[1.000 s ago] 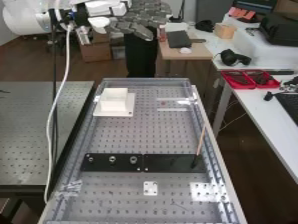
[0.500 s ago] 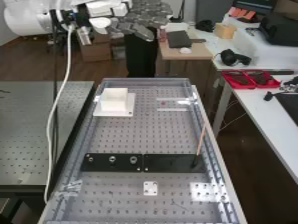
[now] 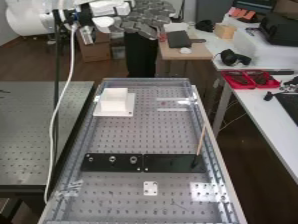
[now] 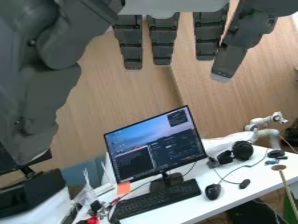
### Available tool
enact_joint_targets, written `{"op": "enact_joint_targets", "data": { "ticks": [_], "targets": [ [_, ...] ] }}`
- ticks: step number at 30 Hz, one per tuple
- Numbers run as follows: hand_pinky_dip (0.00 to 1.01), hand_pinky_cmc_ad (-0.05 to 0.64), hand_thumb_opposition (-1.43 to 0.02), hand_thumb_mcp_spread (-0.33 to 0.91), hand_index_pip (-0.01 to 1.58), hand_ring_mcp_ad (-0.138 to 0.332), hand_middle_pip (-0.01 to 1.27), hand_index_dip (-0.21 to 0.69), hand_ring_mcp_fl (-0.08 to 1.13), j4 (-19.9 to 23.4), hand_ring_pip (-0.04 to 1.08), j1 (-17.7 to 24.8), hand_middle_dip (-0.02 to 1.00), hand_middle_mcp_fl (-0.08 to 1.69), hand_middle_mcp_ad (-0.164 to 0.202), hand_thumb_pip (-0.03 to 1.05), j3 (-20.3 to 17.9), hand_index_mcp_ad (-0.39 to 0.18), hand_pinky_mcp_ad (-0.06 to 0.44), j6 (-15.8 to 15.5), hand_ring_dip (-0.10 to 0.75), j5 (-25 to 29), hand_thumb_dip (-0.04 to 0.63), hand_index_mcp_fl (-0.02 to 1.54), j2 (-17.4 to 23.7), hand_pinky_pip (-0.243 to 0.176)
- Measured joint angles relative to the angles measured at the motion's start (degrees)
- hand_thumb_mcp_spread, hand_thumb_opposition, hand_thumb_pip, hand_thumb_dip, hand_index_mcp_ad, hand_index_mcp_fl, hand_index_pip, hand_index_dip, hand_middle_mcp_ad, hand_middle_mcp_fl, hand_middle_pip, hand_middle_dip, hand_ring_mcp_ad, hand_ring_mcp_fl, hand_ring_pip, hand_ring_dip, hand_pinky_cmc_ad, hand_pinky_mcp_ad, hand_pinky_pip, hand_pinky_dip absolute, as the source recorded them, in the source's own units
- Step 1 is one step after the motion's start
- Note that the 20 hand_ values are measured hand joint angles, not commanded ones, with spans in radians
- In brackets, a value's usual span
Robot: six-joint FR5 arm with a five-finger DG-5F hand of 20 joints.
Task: Grab the pcb board and place it in the clear container
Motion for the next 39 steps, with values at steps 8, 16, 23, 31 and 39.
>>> {"op": "enact_joint_targets", "data": {
  "ticks": [8,16,23,31,39],
  "targets": [
    [0.7,0.312,-0.74,0.26,0.09,0.246,0.14,0.241,0.0,-0.41,0.09,-0.05,0.11,0.0,0.075,0.4,0.21,-0.028,0.209,-0.12,0.021,0.11,0.096,0.12,-0.13,-0.122],
    [0.7,0.312,-0.75,0.26,0.09,0.248,0.14,0.241,0.0,-0.8,0.09,0.33,0.11,0.0,0.091,0.4,-0.33,-0.028,0.209,-1.37,0.021,1.68,0.096,0.12,0.8,-0.122],
    [0.7,0.312,-0.75,0.26,0.09,0.248,0.14,0.241,0.0,-0.24,0.09,1.07,0.11,0.0,0.091,0.4,-1.45,-0.028,0.209,-2.53,0.021,3.71,0.096,0.12,2.23,-0.122],
    [0.7,0.312,-0.75,0.26,0.09,0.248,0.14,0.241,0.0,-0.6,0.09,1.03,0.11,0.0,0.091,0.4,-1.7,-0.028,0.216,-2.24,0.021,4.08,0.096,0.12,2.46,-0.122],
    [0.7,0.312,-0.75,0.26,0.09,0.246,0.14,0.241,0.0,-0.17,0.09,0.63,0.11,0.01,0.091,0.4,-1.95,-0.028,0.216,-1.67,0.024,3.2,0.096,0.14,2.19,-0.122]
  ]
}}
